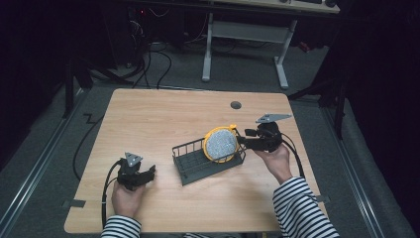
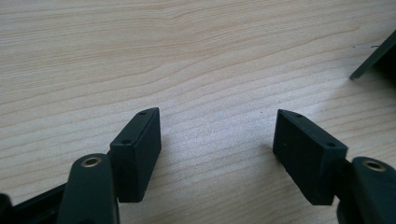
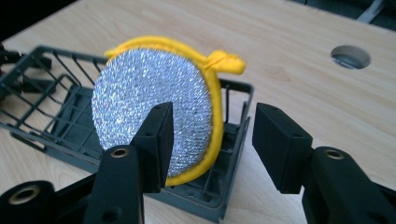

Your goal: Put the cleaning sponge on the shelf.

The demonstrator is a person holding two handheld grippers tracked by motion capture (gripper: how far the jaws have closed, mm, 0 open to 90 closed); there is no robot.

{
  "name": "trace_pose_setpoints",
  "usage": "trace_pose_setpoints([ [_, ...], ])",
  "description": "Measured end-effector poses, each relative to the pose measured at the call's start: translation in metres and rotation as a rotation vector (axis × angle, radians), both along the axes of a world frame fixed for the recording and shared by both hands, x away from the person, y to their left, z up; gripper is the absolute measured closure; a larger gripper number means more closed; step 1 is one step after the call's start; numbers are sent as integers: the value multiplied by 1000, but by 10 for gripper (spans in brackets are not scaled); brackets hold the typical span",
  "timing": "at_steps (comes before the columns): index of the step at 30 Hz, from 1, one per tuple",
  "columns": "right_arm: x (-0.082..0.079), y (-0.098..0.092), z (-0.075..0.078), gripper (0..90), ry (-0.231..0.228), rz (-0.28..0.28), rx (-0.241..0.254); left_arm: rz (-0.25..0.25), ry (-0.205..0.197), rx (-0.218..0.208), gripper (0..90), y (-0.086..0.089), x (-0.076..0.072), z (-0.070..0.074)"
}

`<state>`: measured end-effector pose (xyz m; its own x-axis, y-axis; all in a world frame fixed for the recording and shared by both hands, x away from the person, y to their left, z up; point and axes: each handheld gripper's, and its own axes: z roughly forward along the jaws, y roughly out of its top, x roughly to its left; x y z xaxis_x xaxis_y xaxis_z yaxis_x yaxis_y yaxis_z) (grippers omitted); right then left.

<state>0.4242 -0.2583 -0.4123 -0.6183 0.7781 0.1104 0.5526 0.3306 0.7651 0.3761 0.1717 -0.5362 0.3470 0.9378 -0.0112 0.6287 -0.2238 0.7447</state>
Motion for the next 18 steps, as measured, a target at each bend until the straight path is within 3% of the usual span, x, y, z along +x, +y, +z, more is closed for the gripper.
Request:
trace_pose_setpoints([
  [3,-3,-6,4,502,-24,-25,9,-1,2,-1,330,0,0,0],
  [7,-4,-13,9,507,-24,-55,23,0,0,-1,330,0,0,0],
  [13,-14,-24,18,512,-57,-65,48,-1,2,-1,330,0,0,0],
  [18,-19,-33,18,514,-57,-85,64,-1,1,-6,330,1,0,0],
])
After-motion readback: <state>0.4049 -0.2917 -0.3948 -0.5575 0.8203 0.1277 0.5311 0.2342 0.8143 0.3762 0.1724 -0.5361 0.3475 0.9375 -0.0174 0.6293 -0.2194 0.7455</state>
